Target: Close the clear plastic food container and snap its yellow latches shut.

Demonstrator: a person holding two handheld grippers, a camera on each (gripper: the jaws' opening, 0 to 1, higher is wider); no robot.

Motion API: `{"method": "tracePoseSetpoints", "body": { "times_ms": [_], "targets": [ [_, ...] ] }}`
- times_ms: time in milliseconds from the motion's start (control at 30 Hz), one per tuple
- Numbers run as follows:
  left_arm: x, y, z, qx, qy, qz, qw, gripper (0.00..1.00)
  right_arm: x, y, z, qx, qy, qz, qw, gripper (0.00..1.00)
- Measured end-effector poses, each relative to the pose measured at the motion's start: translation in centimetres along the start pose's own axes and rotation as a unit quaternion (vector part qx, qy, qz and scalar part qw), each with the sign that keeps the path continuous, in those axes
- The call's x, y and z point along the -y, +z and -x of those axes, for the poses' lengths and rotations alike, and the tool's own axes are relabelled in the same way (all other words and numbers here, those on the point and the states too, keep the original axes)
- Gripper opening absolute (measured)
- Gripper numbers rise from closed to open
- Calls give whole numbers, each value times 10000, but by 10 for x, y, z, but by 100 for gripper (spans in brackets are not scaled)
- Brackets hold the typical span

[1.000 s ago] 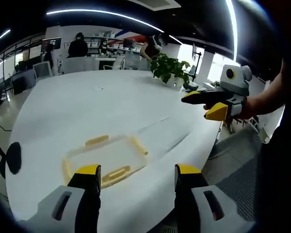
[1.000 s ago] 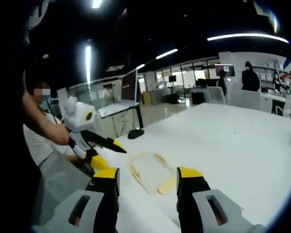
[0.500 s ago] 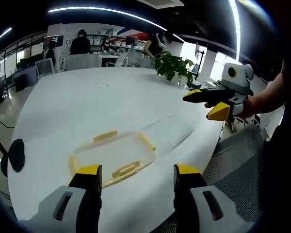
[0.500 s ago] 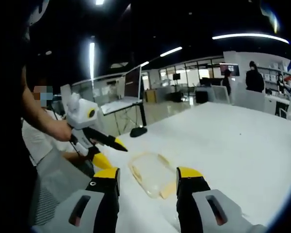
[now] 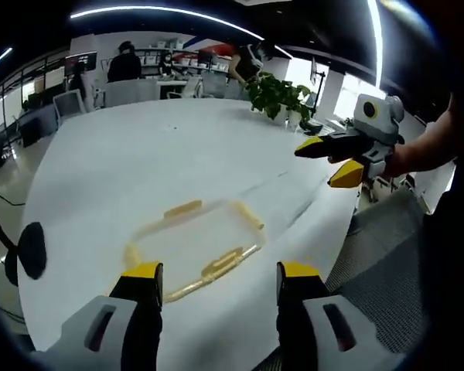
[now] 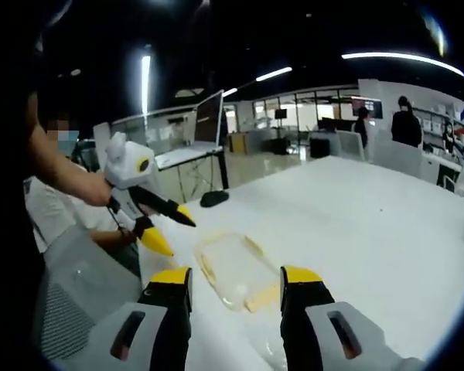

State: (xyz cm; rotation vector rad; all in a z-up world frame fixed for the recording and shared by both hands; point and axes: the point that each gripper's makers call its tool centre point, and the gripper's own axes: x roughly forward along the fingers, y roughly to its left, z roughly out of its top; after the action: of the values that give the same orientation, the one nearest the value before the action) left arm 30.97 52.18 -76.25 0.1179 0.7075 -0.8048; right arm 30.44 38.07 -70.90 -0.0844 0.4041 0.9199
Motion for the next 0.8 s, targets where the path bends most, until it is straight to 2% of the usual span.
{"method": "tracePoseSetpoints", "body": {
  "times_ms": [67,433,800],
  "targets": [
    [-2,-1,0,-50,-49,102,9999,59,1,-1,-1,-38,4,1,10000,44],
    [-17,-3,-3,-203,-40,-61,9998,58,2,-3,-9,-155,-20,56,9999,43],
    [-28,-4,-1,-281,-123,-26,9995,58,4,-5,-20,-290,28,169,9994,43]
  ]
}}
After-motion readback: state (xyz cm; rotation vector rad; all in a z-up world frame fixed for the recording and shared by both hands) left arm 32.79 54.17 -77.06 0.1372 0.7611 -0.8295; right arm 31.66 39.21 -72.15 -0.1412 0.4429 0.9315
